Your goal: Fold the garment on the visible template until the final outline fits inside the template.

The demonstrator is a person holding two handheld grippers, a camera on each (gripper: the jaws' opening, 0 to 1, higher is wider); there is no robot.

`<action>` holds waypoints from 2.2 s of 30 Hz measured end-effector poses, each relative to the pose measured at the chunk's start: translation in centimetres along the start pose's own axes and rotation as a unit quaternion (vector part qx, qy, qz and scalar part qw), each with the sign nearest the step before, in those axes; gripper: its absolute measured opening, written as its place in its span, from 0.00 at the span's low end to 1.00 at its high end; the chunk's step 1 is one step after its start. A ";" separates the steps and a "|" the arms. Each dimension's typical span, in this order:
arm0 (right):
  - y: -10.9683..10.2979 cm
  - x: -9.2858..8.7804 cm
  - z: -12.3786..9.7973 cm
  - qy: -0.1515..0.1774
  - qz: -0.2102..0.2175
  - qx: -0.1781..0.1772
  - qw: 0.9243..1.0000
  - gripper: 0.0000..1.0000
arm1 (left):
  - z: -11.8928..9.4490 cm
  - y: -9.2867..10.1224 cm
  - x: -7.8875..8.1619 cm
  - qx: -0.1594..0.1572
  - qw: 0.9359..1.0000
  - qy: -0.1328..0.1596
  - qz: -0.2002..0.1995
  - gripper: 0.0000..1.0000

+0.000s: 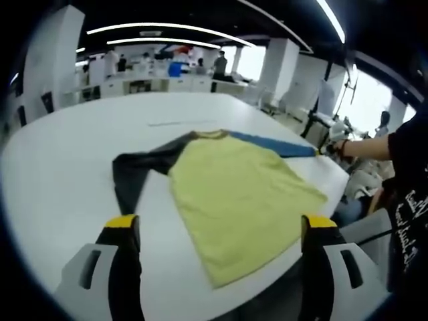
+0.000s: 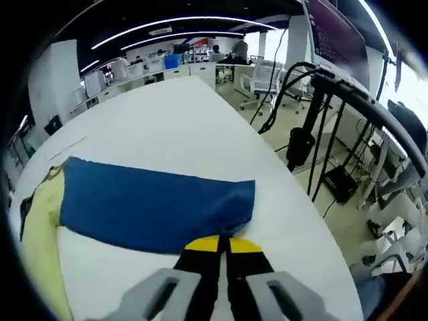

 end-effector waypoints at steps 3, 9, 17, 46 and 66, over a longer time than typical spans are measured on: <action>-0.3 0.2 0.0 0.002 -0.013 0.003 1.000 0.00 | 0.0 0.0 0.1 0.000 1.000 0.001 0.001 0.99; -1.0 0.0 -0.9 0.001 -0.026 0.008 1.000 0.00 | 0.0 -0.1 0.4 -0.001 1.000 0.003 0.004 0.99; -2.9 1.3 -1.3 0.012 -0.046 0.027 0.999 0.00 | 0.1 0.0 0.1 -0.006 1.000 -0.001 0.007 0.99; -13.0 3.3 -1.5 0.025 -0.117 0.120 0.985 0.00 | -0.1 -0.1 -0.2 -0.011 1.000 0.000 -0.002 0.99; -19.3 4.2 -2.5 0.040 -0.157 0.176 0.971 0.00 | -0.3 0.1 -0.4 -0.012 1.000 -0.001 -0.003 0.99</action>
Point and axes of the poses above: the point that each gripper's makers call its tool centre point, and the gripper's own axes: z roughly forward along the fingers, y roughly to its right, x roughly out of its top, the point moved 3 cm from there along -z, roughly backward along the fingers, and after that the axes turned 8 degrees about z, right-handed, at the moved point
